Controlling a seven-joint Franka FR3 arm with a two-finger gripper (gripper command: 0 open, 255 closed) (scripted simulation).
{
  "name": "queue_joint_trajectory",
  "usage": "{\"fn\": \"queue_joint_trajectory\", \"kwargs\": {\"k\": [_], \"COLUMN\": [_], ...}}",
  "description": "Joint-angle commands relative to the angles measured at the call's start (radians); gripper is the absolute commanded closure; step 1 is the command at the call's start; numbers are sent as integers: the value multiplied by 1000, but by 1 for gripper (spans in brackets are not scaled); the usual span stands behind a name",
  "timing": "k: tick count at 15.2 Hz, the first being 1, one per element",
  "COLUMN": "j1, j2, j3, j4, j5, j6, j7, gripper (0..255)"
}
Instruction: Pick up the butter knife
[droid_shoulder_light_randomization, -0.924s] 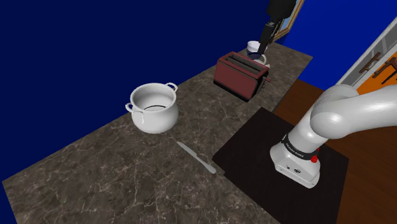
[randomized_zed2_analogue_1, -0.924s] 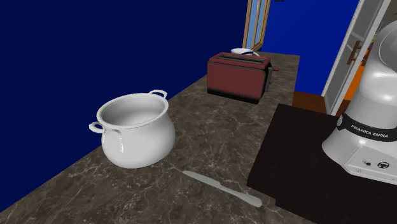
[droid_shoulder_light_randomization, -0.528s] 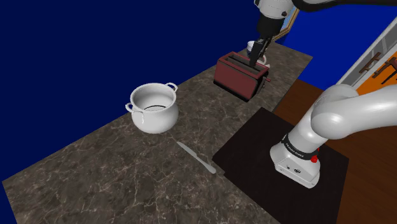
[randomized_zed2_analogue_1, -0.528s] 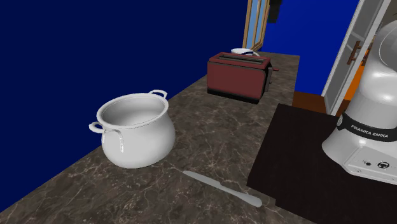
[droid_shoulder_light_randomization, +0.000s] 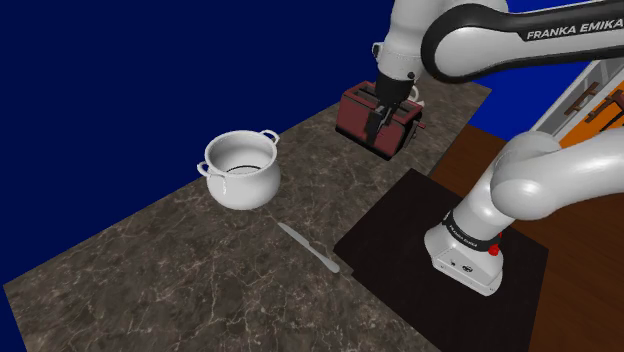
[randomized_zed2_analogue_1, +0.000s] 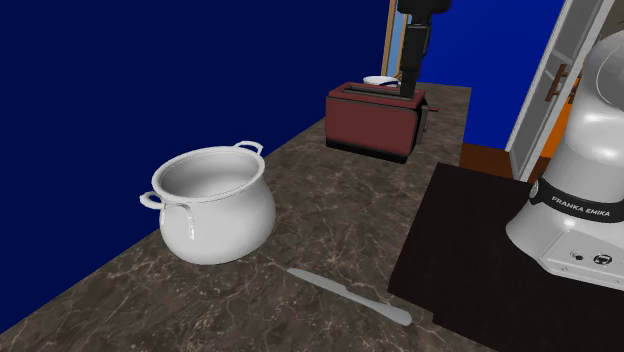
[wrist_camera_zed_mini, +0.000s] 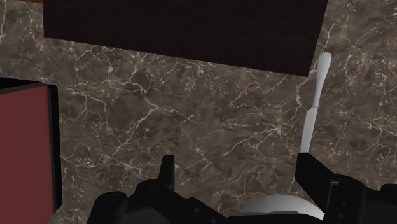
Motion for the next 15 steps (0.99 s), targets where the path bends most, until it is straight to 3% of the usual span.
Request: {"fn": "queue_joint_trajectory", "kwargs": {"k": [1, 9, 15], "j1": [14, 52, 30], "j2": [31, 257, 508], "j3": [31, 177, 301], "j4": [-33, -94, -72], "j5": [24, 97, 62], "j6": [66, 354, 581], "j7": [34, 182, 336], "gripper": [0, 0, 0]}}
